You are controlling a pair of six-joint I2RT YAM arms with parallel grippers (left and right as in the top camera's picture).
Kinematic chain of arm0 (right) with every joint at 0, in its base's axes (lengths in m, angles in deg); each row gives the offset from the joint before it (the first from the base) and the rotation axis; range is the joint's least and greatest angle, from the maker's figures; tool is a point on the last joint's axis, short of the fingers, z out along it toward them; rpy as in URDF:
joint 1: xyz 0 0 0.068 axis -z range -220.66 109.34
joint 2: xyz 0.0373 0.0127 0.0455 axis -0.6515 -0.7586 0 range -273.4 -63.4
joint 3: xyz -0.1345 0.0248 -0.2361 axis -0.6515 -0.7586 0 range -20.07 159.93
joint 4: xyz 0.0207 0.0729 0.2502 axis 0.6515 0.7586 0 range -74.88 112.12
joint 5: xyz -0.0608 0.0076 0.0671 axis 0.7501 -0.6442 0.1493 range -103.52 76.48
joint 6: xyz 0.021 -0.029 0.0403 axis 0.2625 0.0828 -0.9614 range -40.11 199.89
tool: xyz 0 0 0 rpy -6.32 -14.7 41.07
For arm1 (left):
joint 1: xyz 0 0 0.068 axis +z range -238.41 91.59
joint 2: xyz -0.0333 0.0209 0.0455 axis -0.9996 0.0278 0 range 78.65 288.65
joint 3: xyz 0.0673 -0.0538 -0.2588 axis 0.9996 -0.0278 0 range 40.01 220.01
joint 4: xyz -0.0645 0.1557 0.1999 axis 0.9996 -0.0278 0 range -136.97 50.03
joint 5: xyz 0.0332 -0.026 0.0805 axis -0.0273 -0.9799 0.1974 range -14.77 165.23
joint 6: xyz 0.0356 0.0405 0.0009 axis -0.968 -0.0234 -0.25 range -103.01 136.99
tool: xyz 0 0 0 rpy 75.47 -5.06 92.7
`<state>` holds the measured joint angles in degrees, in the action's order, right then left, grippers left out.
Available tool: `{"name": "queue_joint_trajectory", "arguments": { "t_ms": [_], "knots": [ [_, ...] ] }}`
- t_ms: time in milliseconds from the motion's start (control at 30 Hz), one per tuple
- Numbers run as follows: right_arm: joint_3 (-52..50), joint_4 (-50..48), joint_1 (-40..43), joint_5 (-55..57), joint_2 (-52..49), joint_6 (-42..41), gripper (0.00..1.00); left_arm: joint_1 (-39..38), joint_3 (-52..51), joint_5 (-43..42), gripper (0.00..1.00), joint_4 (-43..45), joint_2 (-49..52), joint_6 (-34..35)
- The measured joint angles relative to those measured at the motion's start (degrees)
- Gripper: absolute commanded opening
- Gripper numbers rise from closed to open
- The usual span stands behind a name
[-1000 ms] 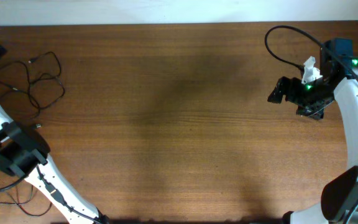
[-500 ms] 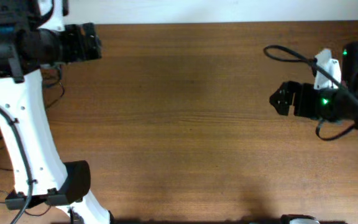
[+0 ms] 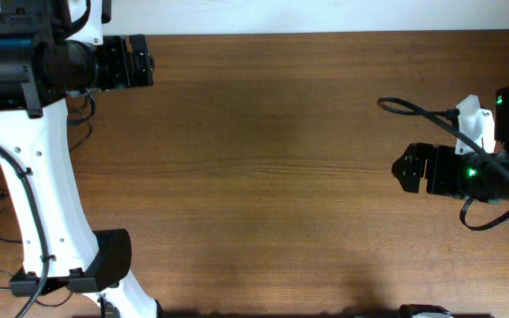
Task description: Untangle cables
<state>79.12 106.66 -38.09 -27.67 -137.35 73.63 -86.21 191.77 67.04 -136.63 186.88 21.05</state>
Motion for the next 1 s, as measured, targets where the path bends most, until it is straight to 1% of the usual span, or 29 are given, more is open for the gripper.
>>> {"name": "queue_joint_trajectory", "arguments": {
  "t_ms": [67, 100, 133, 167, 200, 267, 433, 533, 600, 667, 767, 833, 1000],
  "knots": [
    [-4.1, -10.2, 0.0, 0.4, 2.9, 0.2, 0.99, 0.0, 0.0, 0.0, 0.99, 0.0, 0.0, 0.0],
    [-7.8, -15.5, 0.0, 0.7, 6.1, 0.2, 0.99, 0.0, 0.0, 0.0, 0.99, 0.0, 0.0, 0.0],
    [-13.4, -21.9, 0.0, 1.0, 11.2, 0.2, 0.99, 0.0, 0.0, 0.0, 0.99, 0.0, 0.0, 0.0],
    [-19.3, -30.8, 0.0, 1.4, 16.4, 0.3, 0.99, 0.0, 0.0, 0.0, 0.99, 0.0, 0.0, 0.0],
    [-25.0, -35.4, 0.0, 1.5, 21.3, 0.3, 0.99, 0.0, 0.0, 0.0, 0.99, 0.0, 0.0, 0.0],
    [-38.6, -48.8, 0.0, 1.9, 32.8, 0.2, 0.99, 0.0, 0.0, 0.0, 0.99, 0.0, 0.0, 0.0],
    [-68.4, -70.3, 0.0, 2.3, 54.1, 0.3, 0.99, 0.0, 0.0, 0.0, 0.99, 0.1, 0.0, 0.0],
    [-79.6, -75.5, -0.9, 3.2, 61.9, 0.3, 0.98, 0.0, -0.1, 0.0, 0.99, 0.0, 0.0, 0.0],
    [-84.8, -79.7, -3.2, 5.4, 64.8, 0.2, 0.99, 0.0, 0.0, 0.0, 0.99, 0.0, 0.0, 0.0],
    [-88.8, -83.7, -3.4, 6.6, 66.6, 0.2, 0.99, 0.0, 0.0, 0.0, 0.99, 0.0, 0.0, 0.0],
    [-96.5, -87.2, -3.4, 7.3, 71.1, 0.3, 0.99, 0.0, 0.0, 0.0, 0.99, 0.0, 0.0, 0.0],
    [-98.3, -87.3, -3.4, 7.5, 72.6, 0.2, 0.99, 0.0, 0.0, 0.0, 0.99, 0.0, 0.0, 0.0],
    [-98.3, -87.4, -3.4, 7.5, 73.0, 0.2, 0.99, 0.0, 0.0, 0.0, 0.99, 0.0, 0.0, 0.0]
  ]
}}
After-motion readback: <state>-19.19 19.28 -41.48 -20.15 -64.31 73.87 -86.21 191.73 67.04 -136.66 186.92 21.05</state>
